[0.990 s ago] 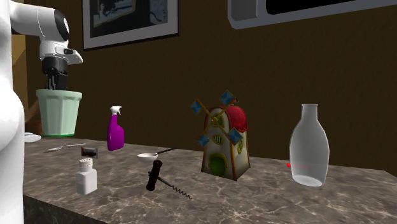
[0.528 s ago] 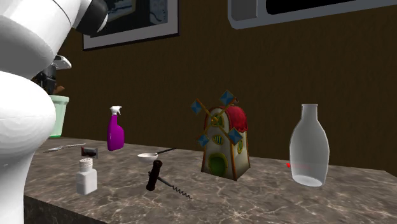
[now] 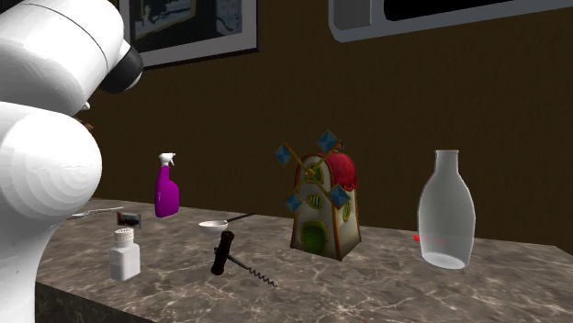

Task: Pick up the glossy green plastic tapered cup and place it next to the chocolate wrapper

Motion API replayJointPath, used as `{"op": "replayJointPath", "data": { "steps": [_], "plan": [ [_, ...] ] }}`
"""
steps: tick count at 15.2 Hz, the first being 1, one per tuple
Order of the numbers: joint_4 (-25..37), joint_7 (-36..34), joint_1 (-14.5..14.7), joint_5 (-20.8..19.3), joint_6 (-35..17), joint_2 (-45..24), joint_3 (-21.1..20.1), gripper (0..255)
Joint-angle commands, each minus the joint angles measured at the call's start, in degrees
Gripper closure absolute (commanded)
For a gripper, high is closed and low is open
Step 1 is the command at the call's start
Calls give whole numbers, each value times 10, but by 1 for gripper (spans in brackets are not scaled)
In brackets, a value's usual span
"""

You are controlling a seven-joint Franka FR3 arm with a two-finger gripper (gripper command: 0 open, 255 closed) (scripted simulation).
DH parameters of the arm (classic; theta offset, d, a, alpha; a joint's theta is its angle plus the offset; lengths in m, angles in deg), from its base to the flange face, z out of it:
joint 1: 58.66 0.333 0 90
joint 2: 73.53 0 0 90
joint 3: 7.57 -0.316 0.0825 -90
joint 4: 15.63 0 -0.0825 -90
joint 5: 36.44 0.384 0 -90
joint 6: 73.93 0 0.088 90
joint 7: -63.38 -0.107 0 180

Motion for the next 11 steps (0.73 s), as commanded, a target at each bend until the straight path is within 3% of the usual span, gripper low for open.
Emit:
{"op": "replayJointPath", "data": {
  "steps": [1,11],
  "plan": [
    [-12,-2,-3,-2,-13,-3,1,255],
    [-83,-12,-24,-11,-83,-15,6,255]
  ]
}}
